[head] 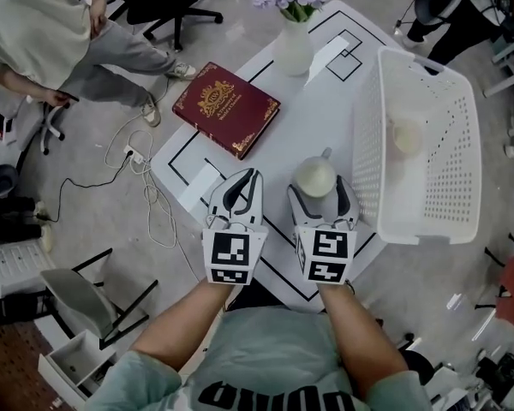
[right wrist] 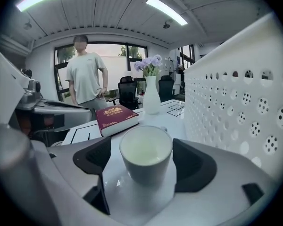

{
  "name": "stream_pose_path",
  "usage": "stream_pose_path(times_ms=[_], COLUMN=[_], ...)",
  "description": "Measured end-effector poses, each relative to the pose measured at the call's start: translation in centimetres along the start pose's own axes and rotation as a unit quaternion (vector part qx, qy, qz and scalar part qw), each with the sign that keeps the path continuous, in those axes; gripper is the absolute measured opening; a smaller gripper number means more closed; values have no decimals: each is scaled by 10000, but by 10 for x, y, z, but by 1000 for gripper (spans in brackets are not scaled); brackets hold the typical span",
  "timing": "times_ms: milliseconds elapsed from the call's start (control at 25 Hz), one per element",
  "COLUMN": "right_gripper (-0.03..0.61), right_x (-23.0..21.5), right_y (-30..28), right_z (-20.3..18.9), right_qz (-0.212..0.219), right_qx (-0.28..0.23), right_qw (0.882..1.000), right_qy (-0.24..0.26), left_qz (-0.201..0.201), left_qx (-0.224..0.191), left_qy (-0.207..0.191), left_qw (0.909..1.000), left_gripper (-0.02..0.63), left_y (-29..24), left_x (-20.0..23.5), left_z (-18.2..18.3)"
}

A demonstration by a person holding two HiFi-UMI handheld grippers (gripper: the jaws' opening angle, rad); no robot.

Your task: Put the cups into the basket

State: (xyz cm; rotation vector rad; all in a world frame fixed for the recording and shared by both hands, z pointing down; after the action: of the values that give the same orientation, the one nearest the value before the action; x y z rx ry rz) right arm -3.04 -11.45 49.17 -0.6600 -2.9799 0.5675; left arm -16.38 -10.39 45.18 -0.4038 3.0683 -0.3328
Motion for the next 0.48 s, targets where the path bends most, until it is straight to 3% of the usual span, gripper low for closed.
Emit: stream_pose_path(times_ms=[480], right_gripper=[390], right_x=[-6], right_y=[-25], right_z=[-15], right_qz=[-148], right_qx=[200], right_qw=[9994], right_qy=[222], left_qz=[-106], left_qx=[71], left_qy=[79], left_qw=[9999], left_gripper=[9], left_y=[-8], left_x=[10], left_z=[-11])
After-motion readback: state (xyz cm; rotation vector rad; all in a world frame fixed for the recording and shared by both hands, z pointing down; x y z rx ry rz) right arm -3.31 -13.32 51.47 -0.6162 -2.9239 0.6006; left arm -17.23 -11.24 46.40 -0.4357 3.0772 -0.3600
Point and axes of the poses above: the fingertips, and each gripper's own axes: y backward along the fingers, x to its left, z out of its top, the point moved 3 cm from there along y, backward along the fingers, and after that the axes turned 11 degrees about -x, right-handed, at the moved point
